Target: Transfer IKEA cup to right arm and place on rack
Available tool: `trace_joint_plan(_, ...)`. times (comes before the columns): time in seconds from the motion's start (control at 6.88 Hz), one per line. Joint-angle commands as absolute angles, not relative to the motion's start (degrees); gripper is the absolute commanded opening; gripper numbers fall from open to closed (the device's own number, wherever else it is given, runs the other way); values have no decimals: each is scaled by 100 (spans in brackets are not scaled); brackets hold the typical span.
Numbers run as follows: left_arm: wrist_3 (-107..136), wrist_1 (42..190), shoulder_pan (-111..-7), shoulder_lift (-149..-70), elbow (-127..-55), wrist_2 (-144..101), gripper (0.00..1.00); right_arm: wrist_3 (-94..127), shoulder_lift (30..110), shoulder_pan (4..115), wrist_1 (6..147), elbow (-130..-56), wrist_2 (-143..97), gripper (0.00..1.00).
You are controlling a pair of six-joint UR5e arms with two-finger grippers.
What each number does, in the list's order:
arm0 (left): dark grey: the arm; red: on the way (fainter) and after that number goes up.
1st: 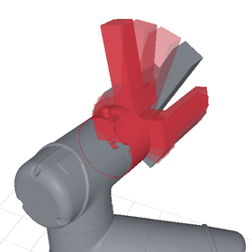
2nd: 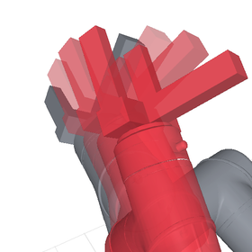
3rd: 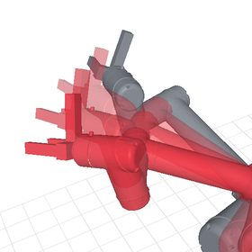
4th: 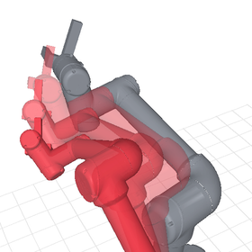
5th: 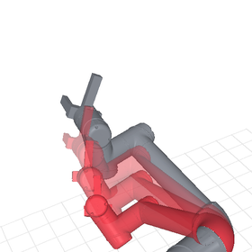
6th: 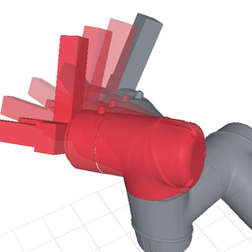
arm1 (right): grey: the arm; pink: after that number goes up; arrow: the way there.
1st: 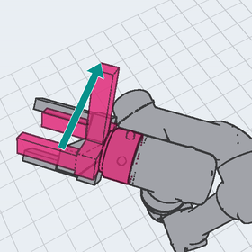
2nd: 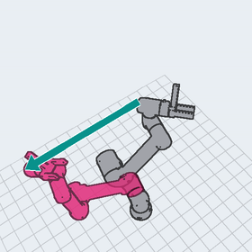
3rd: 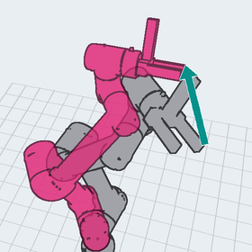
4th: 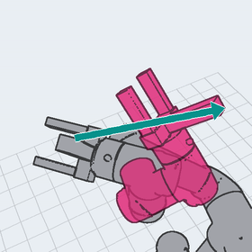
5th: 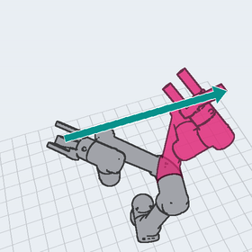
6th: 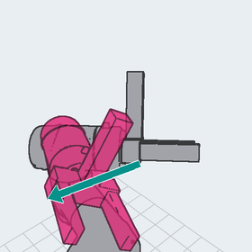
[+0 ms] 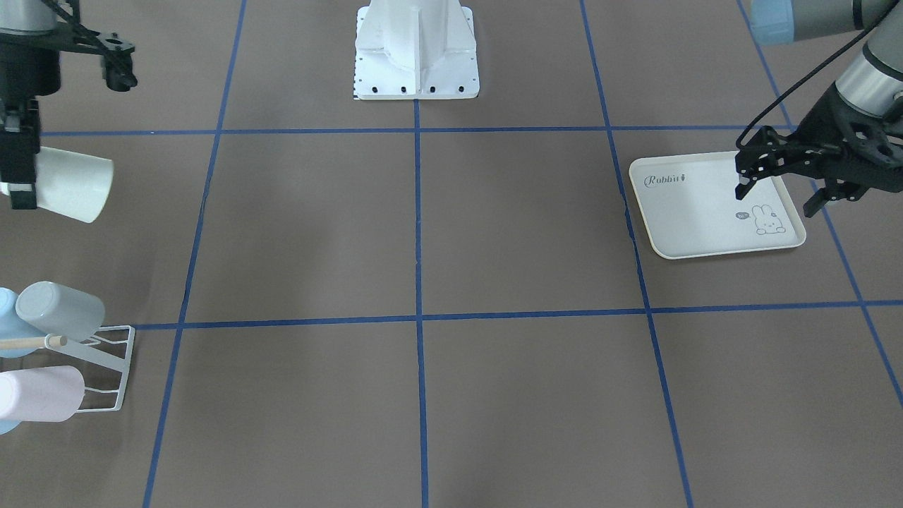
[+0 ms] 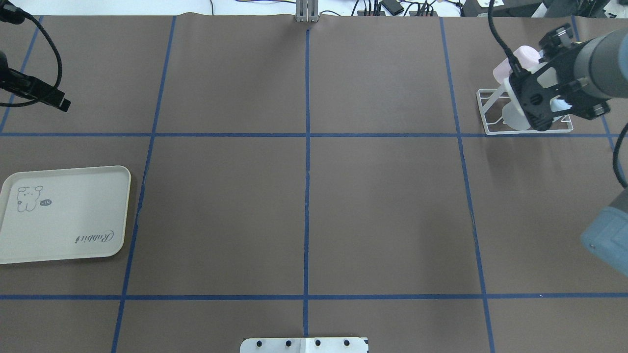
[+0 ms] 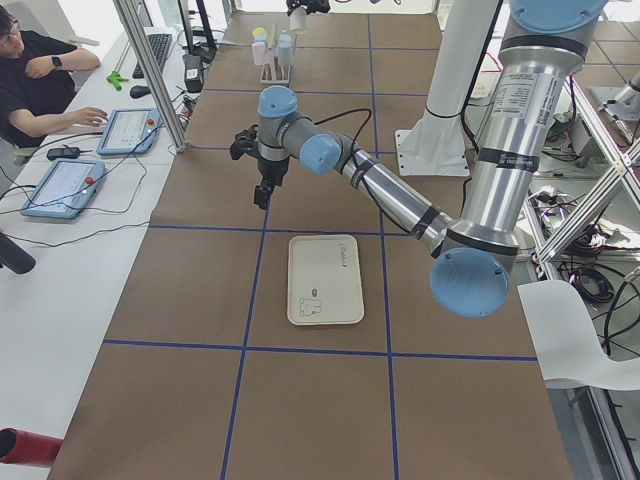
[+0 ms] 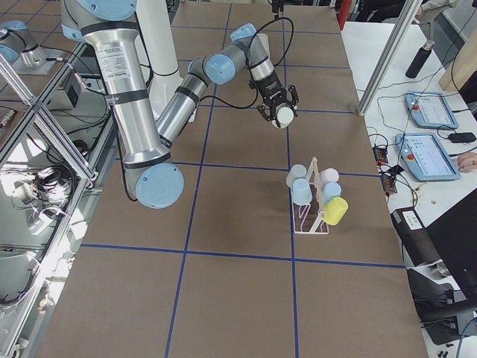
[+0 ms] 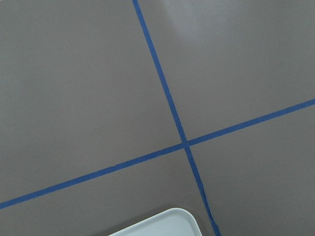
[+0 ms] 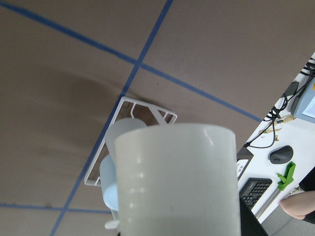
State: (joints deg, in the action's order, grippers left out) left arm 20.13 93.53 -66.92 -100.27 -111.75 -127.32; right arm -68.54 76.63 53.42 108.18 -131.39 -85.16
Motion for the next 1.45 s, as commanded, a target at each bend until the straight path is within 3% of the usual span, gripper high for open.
trace_joint_plan(0.0, 1392, 10130, -7125, -9748, -10550, -13085, 100, -7532, 8206, 5704, 10558, -13183, -8106, 33)
trace_joint_plan(0.44, 1362, 10204, -7189, -9747, -10389, -13166, 100, -8435, 9340, 5792, 8382, -12484, -7420, 33)
trace_joint_plan(0.73, 1371, 10204, -7189, -9738, -10380, -13175, 100, -8891, 9527, 5792, 6487, -11291, -7068, 33)
trace_joint_plan(1.31, 1380, 10204, -7189, -9738, -10380, -13175, 100, -9220, 9369, 5757, 5803, -10320, -6662, 36)
